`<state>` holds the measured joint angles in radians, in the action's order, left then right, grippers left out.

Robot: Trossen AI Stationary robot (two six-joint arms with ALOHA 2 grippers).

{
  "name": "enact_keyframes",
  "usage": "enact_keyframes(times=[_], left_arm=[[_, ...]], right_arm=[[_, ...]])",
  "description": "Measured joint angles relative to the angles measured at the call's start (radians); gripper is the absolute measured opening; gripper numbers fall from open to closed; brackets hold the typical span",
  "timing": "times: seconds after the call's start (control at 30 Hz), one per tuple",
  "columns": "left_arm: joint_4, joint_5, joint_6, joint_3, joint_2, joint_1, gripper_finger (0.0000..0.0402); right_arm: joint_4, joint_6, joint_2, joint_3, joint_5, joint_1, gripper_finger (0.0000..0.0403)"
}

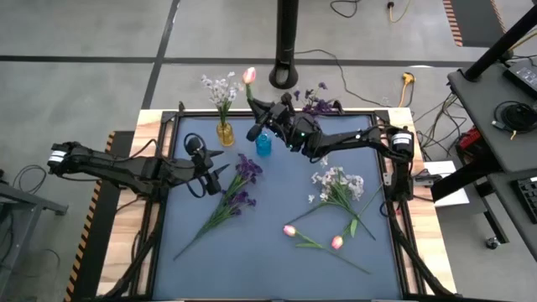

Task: Sort flowers into vase by color
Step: Put the top pink flower into the blue vase

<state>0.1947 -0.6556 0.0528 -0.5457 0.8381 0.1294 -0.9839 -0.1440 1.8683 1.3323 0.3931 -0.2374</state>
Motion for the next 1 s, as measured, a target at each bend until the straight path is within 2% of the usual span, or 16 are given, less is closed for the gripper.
enact_keyframes(times=[1.0], left_arm=[[-0.001,0.0,-0.011,0.0,0.0,0.0,0.0204]], right_arm=[[0.037,0.064,0.0,-0.006,-0.006,-0.031,0.0018]])
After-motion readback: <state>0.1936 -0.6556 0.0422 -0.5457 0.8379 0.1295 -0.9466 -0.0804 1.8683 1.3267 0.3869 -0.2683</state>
